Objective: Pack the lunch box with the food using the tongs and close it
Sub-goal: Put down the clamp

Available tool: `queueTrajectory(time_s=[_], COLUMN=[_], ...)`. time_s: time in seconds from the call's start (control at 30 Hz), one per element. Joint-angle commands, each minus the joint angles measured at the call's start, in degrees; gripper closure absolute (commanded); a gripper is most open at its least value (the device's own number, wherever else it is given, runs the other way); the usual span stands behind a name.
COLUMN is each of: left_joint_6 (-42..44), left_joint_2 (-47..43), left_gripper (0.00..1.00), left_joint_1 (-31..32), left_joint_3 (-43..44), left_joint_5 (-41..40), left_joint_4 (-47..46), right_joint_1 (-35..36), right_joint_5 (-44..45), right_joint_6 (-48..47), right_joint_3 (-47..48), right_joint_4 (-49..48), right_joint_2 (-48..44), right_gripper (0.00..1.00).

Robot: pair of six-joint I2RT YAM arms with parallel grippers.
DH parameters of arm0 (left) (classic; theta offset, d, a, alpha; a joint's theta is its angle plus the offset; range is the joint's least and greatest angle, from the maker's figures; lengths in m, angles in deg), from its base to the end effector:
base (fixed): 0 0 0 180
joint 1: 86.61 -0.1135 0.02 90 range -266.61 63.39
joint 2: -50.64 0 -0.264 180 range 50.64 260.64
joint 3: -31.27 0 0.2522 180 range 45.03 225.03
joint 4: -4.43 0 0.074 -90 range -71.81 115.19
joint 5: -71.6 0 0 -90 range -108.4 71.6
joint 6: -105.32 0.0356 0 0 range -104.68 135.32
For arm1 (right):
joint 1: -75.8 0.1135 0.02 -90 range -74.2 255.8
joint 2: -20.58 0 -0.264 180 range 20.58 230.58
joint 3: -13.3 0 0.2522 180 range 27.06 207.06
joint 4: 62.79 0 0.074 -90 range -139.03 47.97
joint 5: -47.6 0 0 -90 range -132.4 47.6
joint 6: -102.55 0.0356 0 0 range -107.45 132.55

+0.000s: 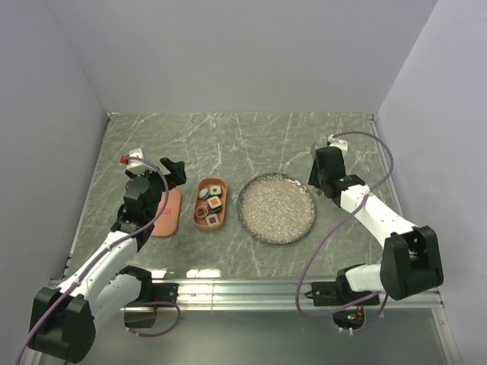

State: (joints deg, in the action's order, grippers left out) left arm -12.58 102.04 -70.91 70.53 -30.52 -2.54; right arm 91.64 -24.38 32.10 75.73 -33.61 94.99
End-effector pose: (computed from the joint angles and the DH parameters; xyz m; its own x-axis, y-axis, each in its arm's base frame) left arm 0.2044 -0.0497 0.2570 -0.1063 -0.4454 -0.8890 0.0153 0.8932 -0.4493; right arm 0.2694 0.0650 0.2445 -0.6086 0.1581 -0.7776 0.1784 0.9821 0.0601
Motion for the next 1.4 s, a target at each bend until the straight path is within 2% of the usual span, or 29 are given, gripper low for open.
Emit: queueTrajectory(time_s=[0.0, 0.43, 0.77, 0.97, 1.27, 1.3, 1.37], left_joint_6=[0.3, 0.3, 0.2, 0.2, 0.0, 0.0, 0.0], left_joint_2=[0.5, 1.5, 1.0, 1.1, 0.1, -0.2, -0.3], left_gripper=[0.01, 0.01, 0.01, 0.01, 0.01, 0.01, 0.01], left_joint_1=[-0.2, -0.2, -0.2, -0.2, -0.2, -0.2, -0.2], left_joint_3=[2.0, 2.1, 1.8, 1.9, 1.4, 1.4, 1.3], left_joint_5=[-0.2, 0.0, 0.1, 0.2, -0.5, -0.5, -0.5], left_joint_4=[-3.0, -3.8, -3.6, -3.6, -3.6, -3.6, -3.6], right_joint_1=[-1.2, -6.8, -7.7, -7.7, -7.7, -7.7, -7.7], right_joint_5=[3.3, 6.9, 8.2, 8.8, 9.3, 9.1, 9.1], right_joint_6=[1.6, 4.6, 5.4, 5.8, 6.5, 6.4, 6.4], right_joint_3=[1.3, 3.4, 5.7, 6.3, 5.9, 5.8, 5.7], right_joint_4=[0.5, 6.0, 10.3, 11.4, 11.6, 11.5, 11.4], right_joint_2=[2.5, 9.5, 16.5, 17.3, 16.9, 16.8, 16.6], right_gripper=[0.51, 0.50, 0.48, 0.46, 0.34, 0.24, 0.23])
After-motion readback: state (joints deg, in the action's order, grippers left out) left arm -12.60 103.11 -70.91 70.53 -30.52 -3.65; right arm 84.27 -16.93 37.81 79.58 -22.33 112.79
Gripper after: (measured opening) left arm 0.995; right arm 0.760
